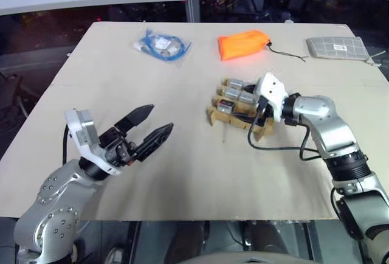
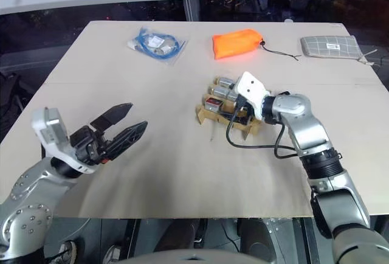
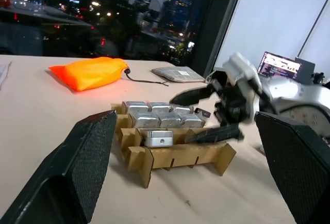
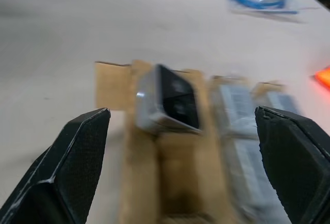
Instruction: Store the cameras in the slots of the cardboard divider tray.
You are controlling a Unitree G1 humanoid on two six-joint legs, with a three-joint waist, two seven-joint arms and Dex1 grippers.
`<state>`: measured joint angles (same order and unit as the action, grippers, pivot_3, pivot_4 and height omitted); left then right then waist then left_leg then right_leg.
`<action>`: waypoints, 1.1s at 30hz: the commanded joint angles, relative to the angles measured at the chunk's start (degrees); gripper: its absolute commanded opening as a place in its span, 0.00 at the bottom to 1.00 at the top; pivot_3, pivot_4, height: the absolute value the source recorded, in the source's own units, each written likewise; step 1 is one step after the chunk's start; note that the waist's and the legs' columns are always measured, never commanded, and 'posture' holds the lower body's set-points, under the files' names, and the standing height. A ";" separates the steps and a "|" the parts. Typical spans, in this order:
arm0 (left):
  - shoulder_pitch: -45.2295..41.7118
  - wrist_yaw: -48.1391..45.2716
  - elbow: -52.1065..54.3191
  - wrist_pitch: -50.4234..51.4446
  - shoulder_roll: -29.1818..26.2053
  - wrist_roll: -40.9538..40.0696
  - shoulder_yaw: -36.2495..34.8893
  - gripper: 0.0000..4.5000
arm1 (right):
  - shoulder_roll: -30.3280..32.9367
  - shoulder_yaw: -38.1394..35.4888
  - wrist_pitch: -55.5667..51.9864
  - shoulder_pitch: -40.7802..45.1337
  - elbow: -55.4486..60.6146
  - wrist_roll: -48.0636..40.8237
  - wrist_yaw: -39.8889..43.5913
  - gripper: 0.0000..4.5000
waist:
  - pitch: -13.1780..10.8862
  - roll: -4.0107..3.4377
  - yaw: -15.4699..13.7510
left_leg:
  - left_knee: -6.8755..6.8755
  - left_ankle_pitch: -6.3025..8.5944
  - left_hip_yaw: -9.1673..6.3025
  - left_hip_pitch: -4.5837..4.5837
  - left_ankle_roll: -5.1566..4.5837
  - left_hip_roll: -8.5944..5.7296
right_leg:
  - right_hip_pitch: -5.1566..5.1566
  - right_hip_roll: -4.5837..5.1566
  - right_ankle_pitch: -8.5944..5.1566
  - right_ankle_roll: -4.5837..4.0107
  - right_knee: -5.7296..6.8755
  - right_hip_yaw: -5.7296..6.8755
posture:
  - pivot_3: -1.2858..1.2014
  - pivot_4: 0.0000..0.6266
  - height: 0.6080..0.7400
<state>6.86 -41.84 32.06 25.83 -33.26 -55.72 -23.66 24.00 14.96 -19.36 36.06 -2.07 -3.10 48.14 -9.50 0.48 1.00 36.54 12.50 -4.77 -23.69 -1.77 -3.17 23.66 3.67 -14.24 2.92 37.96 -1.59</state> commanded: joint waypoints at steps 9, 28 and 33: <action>3.78 -2.59 2.12 -1.69 -0.84 1.49 -1.29 1.00 | -0.58 0.78 6.27 1.41 -1.40 6.27 -4.94 0.72 | 0.00 0.01 -0.23 | 0.00 -0.11 -0.03 -0.01 0.18 -0.02 | -0.01 0.01 0.00 0.00 -0.01 0.03 | 0.52 0.24 1.00; 6.63 -3.03 3.13 -3.91 -0.02 2.52 -0.91 1.00 | -0.69 3.36 13.41 1.86 -5.48 12.41 -5.61 0.72 | 0.01 0.01 -0.20 | 0.00 -0.10 -0.02 0.00 0.17 -0.01 | -0.02 0.01 0.00 0.00 -0.01 0.03 | 0.52 0.24 1.00; 6.14 -2.93 2.83 -3.93 -0.02 2.82 -0.42 1.00 | -0.93 3.43 14.46 1.81 -5.82 13.45 -5.78 0.53 | 0.01 0.01 -0.19 | 0.00 -0.11 -0.02 0.00 0.18 -0.01 | -0.02 0.01 0.00 0.00 -0.01 0.03 | 0.52 0.24 1.00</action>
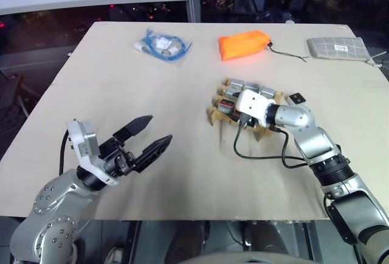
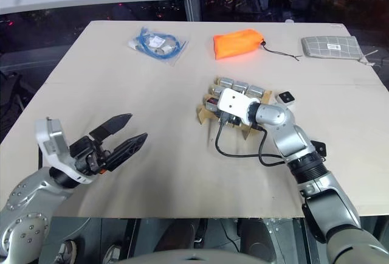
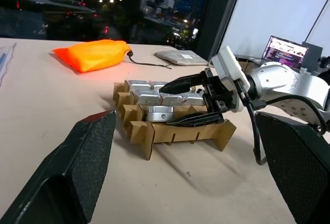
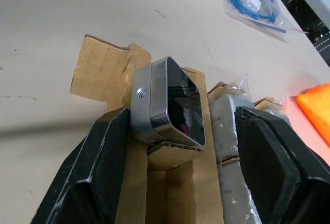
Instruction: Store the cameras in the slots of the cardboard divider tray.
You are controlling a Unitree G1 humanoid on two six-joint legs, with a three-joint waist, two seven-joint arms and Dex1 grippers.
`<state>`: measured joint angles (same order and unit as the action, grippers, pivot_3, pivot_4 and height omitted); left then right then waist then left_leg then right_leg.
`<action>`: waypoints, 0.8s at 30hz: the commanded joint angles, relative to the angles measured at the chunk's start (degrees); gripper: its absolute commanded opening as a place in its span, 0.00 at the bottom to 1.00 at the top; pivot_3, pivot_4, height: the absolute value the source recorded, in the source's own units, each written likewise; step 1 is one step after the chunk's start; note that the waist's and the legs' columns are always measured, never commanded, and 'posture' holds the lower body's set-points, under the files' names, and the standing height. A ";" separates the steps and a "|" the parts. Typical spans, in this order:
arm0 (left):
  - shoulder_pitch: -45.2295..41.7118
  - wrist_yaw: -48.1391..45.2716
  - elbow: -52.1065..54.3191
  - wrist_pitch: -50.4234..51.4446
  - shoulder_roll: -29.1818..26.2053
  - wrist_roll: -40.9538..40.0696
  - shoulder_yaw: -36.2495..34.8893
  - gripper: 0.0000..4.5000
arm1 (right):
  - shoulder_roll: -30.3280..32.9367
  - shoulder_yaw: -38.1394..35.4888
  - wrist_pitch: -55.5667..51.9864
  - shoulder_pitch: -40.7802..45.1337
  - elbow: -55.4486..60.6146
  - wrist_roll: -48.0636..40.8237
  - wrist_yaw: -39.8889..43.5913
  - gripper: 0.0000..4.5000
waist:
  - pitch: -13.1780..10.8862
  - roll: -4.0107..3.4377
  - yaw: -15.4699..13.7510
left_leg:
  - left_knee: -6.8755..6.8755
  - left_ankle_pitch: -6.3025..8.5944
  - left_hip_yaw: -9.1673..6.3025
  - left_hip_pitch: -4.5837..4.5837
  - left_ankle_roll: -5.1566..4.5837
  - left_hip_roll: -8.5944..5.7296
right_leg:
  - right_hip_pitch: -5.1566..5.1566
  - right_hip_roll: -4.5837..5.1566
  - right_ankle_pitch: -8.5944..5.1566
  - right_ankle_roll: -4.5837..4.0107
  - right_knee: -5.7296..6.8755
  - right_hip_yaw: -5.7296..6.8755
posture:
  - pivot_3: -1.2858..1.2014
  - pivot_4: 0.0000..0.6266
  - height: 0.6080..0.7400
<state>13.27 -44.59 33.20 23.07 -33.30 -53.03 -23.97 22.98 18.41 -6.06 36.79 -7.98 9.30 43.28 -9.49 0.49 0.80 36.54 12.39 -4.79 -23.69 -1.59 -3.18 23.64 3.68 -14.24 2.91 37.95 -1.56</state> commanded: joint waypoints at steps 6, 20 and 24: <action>-0.45 -0.09 1.71 -1.08 -0.01 0.16 0.05 1.00 | 0.33 0.22 1.65 0.77 0.72 1.62 -0.79 0.16 | 0.01 0.01 0.00 | 0.00 0.00 0.00 0.02 0.00 0.00 | -0.02 0.00 0.00 0.00 0.00 0.00 | 0.52 0.24 1.00; -1.02 -0.63 1.03 -1.11 -0.19 0.06 0.00 1.00 | -0.48 -3.26 -10.52 4.60 1.48 -11.12 9.82 0.16 | 0.00 0.01 0.04 | 0.00 0.10 -0.01 0.01 -0.17 0.01 | -0.01 0.00 0.00 0.00 0.00 0.00 | 0.52 0.24 1.00; -0.95 -0.99 0.95 -1.00 -0.44 0.11 -0.25 1.00 | -0.59 -3.00 -9.55 7.60 -4.21 -11.35 12.25 0.16 | 0.00 0.01 0.14 | 0.00 0.10 0.00 0.02 -0.17 0.01 | -0.01 -0.01 0.00 0.00 0.00 -0.01 | 0.52 0.24 1.00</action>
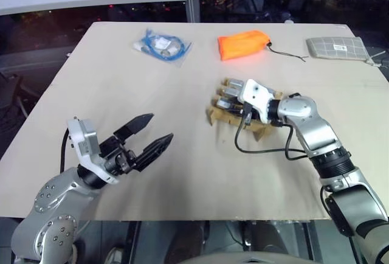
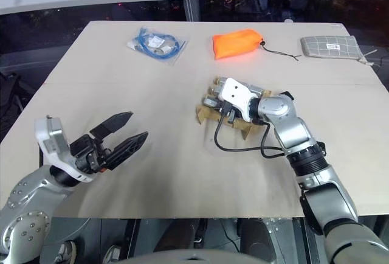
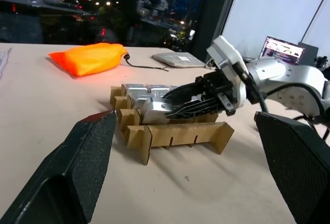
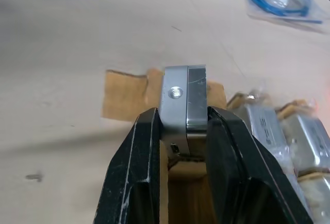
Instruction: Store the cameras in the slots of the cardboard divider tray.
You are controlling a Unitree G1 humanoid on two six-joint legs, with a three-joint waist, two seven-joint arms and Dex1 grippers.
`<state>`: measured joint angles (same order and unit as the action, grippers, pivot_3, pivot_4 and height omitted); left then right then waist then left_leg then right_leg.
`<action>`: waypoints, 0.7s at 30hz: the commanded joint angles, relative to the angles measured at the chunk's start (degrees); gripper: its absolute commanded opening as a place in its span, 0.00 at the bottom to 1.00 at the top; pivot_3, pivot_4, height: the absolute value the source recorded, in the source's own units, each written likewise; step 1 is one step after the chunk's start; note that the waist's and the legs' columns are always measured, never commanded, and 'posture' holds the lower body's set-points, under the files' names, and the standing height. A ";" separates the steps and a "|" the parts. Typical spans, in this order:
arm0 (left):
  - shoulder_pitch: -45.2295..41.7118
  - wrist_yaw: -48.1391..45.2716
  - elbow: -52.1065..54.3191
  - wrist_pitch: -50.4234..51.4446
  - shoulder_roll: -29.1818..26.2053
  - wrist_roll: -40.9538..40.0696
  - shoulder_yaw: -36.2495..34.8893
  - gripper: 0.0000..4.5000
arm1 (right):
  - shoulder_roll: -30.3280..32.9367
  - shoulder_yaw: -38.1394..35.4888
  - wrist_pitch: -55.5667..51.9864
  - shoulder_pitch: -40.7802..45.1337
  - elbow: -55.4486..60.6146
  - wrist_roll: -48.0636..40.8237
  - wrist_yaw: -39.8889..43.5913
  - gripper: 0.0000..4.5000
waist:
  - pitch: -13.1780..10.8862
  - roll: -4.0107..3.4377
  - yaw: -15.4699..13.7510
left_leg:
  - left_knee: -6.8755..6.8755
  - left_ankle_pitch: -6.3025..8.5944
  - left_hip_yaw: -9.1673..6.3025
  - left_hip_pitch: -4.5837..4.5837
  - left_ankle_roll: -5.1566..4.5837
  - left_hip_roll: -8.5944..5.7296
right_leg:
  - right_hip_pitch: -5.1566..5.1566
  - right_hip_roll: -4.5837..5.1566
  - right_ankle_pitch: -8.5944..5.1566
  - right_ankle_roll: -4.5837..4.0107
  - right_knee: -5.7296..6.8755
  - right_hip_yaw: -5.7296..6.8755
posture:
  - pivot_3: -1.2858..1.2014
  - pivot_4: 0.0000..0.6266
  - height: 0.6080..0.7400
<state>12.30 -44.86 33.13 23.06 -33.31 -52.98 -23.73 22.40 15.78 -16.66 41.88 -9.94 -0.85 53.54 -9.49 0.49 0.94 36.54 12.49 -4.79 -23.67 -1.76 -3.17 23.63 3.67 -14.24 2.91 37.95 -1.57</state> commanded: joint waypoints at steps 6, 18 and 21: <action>1.63 -2.04 1.99 -1.11 -1.71 0.82 -1.45 1.00 | -0.95 -0.57 0.75 7.02 -9.29 -2.50 6.52 0.16 | -0.01 -0.01 0.05 | 0.00 0.00 0.00 -0.02 0.01 0.00 | 0.02 0.00 0.00 0.00 0.00 0.01 | 0.52 0.24 1.00; 3.74 -7.70 2.86 -2.40 -5.48 3.02 -0.51 1.00 | 2.39 -14.82 -17.60 2.65 14.65 -13.40 -2.44 0.76 | -0.04 -0.05 -0.39 | -0.07 0.02 -0.09 -0.07 0.00 -0.02 | 0.04 0.10 0.00 -0.01 -0.04 0.06 | 0.52 0.24 1.00; 2.26 -8.70 2.40 -2.70 -5.56 4.03 1.53 1.00 | 6.33 -17.74 -24.45 -0.52 20.48 -12.12 -7.58 0.76 | -0.04 -0.04 -0.57 | -0.08 0.02 -0.11 -0.08 -0.01 -0.06 | 0.04 0.17 -0.01 -0.01 -0.08 0.07 | 0.52 0.24 1.00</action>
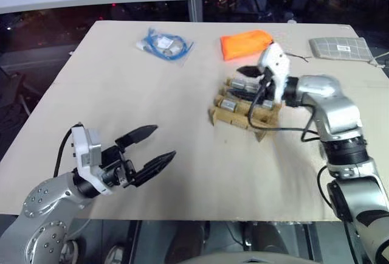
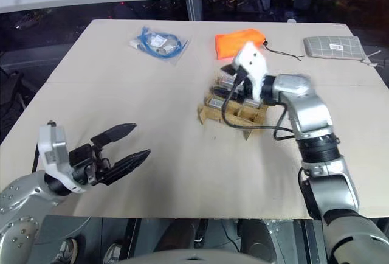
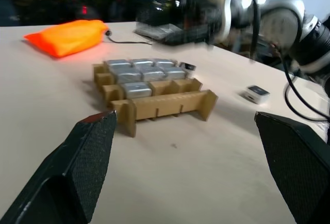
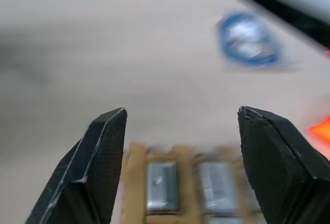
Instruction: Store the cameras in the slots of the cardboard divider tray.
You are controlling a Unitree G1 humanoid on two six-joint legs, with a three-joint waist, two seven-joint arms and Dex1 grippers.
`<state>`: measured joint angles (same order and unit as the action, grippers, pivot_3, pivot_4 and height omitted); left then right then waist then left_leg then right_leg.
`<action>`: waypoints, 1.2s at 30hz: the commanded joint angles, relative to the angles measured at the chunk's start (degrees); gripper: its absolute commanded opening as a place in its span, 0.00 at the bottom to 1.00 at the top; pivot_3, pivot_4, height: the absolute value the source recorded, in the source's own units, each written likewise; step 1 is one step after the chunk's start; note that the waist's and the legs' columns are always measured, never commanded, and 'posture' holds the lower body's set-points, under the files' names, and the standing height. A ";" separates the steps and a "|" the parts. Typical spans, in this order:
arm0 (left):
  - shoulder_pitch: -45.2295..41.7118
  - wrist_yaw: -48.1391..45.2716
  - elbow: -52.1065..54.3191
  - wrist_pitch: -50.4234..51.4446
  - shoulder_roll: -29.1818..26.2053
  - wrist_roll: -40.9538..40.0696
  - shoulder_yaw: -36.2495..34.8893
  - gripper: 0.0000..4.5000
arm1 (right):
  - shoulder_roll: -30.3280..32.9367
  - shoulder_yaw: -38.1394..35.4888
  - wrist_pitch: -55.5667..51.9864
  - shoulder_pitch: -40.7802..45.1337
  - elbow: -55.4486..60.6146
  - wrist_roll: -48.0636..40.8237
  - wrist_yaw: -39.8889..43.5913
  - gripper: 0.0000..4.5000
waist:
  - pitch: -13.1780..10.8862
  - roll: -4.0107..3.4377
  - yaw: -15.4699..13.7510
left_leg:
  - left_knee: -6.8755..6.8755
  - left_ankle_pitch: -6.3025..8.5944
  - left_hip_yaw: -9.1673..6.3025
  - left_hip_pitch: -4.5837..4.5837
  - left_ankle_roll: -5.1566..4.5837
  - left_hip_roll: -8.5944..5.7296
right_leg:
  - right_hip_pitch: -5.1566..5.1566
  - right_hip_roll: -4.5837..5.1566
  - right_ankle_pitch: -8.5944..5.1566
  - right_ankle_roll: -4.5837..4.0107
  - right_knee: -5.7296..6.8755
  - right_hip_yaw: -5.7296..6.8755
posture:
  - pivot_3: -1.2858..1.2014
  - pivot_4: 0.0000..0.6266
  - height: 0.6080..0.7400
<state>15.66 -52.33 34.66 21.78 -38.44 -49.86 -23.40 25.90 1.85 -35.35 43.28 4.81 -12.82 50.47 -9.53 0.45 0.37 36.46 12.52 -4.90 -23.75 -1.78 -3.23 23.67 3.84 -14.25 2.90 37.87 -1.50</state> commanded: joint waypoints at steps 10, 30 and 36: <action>-9.20 -3.76 -3.70 -1.46 -0.13 2.58 7.01 1.00 | 9.71 -8.59 -8.94 -13.06 1.11 5.89 -17.60 0.76 | 0.00 -0.03 0.82 | -0.04 -0.01 0.24 0.06 -0.02 0.03 | 0.01 -0.07 0.00 0.01 0.05 -0.15 | 0.52 0.24 1.00; -15.59 -8.21 -9.58 -1.32 0.50 3.87 11.93 1.00 | 2.35 -27.64 -46.56 -35.47 40.74 -1.79 -30.14 0.99 | 0.02 -0.01 0.20 | 0.08 0.00 0.14 0.04 -0.05 0.08 | -0.11 -0.23 -0.01 0.05 0.03 -0.02 | 0.52 0.24 1.00; -18.20 -12.23 -11.68 -1.56 -0.71 4.56 13.40 1.00 | -2.57 -28.78 -52.10 -37.25 44.97 0.26 -35.05 0.99 | 0.03 0.00 0.38 | 0.13 -0.01 0.13 0.05 -0.05 0.07 | -0.12 -0.27 -0.01 0.05 0.04 -0.03 | 0.52 0.24 1.00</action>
<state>-2.11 -62.72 22.71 20.87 -38.38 -45.18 -10.45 23.63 -25.21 -86.44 6.43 46.80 -13.39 16.62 -9.50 0.45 0.75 36.59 12.51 -4.77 -23.69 -1.82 -3.16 23.55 3.56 -14.26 2.94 37.91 -1.53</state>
